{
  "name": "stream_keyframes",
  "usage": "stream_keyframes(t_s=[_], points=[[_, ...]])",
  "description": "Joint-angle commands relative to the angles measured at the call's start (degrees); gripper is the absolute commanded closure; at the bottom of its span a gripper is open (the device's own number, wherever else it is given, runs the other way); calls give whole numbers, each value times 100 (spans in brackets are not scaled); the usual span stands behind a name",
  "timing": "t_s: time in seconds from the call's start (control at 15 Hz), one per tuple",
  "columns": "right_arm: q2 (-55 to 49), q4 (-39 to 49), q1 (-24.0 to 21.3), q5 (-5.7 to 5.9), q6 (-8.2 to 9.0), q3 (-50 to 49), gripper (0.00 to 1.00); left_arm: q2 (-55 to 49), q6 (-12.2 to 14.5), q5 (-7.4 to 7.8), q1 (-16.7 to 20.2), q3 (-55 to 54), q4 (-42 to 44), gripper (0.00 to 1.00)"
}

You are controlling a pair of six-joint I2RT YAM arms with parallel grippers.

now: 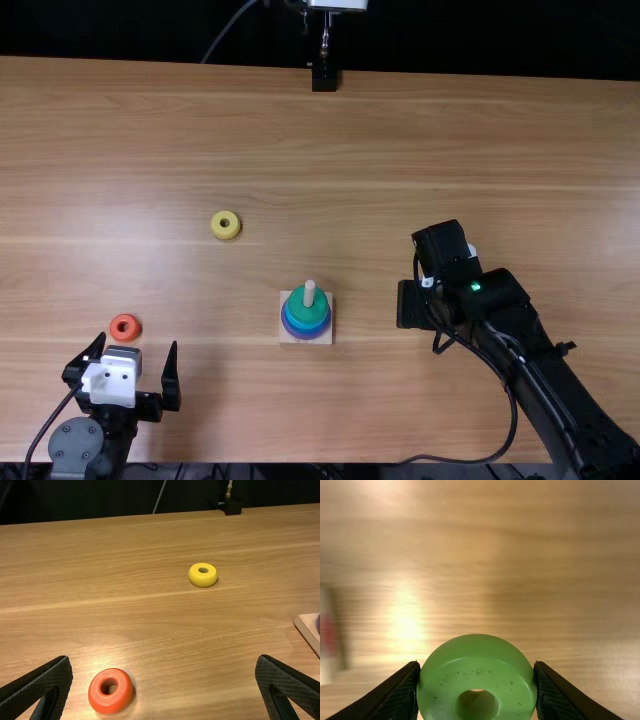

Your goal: Build the Hanoi tower: stack the rings onto the peg from bottom to top in this color order: purple, dark blue, light blue, dark green, light green, yellow, orange.

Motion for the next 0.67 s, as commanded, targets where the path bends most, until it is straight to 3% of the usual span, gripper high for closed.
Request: stream_keyframes(t_s=[0.0,0.07,0.27,0.6], points=[[-245,-15,209,37,-190,364,100,-67,60,70,26,-631,-434,0],[-263,-36,332,37,-306,566,100,-67,60,70,26,-631,-434,0],[-228,-1123,860,37,-369,1410,100,-67,60,70,26,-631,-434,0],[203,-2167,1730,37,-338,2833,100,-67,60,81,26,-631,-434,0]])
